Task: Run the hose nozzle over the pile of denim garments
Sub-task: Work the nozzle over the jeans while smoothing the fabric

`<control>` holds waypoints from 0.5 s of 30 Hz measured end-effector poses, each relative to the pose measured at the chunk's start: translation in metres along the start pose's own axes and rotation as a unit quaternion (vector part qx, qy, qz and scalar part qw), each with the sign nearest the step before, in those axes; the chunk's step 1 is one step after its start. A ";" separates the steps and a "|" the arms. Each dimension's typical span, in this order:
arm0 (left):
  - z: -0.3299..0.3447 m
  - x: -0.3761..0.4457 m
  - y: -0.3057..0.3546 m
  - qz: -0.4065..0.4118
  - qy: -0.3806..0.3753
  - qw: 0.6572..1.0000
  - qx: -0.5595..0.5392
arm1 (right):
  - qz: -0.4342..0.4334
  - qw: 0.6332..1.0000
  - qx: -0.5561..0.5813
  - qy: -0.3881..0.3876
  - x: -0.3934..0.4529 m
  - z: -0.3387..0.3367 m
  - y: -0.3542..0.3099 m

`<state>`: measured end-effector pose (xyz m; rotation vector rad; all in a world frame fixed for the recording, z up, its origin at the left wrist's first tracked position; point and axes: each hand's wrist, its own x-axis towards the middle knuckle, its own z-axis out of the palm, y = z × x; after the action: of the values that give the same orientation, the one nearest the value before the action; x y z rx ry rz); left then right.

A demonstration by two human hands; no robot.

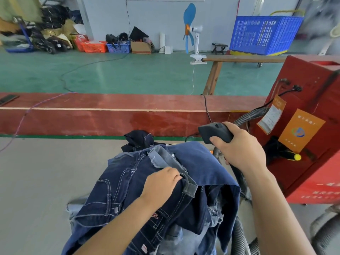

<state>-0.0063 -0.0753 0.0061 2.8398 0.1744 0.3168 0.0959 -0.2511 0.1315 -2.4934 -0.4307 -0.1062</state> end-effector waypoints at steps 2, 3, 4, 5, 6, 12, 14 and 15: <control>-0.006 0.014 0.003 0.033 0.023 0.999 -0.007 | 0.001 1.000 -0.001 0.000 0.001 0.000 0.000; -0.009 0.022 0.004 0.051 0.003 0.999 0.003 | 0.002 1.000 0.000 0.001 0.001 0.000 0.000; -0.011 0.030 0.003 0.060 -0.037 0.997 0.024 | 0.003 1.000 0.001 0.002 0.001 -0.001 0.000; -0.014 0.037 0.002 0.054 -0.090 0.993 0.047 | 0.003 1.000 0.001 0.003 0.002 -0.001 0.000; -0.017 0.042 0.003 0.049 -0.137 0.987 0.068 | 0.004 1.000 0.001 0.004 0.002 -0.002 0.000; -0.047 0.047 -0.005 0.046 -0.006 0.998 -0.045 | 0.002 1.000 0.006 0.006 0.002 -0.002 0.002; -0.056 0.042 -0.008 0.053 -0.046 0.993 -0.098 | 0.005 1.000 0.008 0.007 0.003 -0.002 0.002; -0.059 0.042 -0.010 0.059 -0.095 0.990 -0.087 | 0.006 1.000 0.008 0.006 0.003 -0.002 0.002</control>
<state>0.0201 -0.0440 0.0670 2.6912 -0.0588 0.0787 0.0990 -0.2527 0.1326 -2.4786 -0.4103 -0.1138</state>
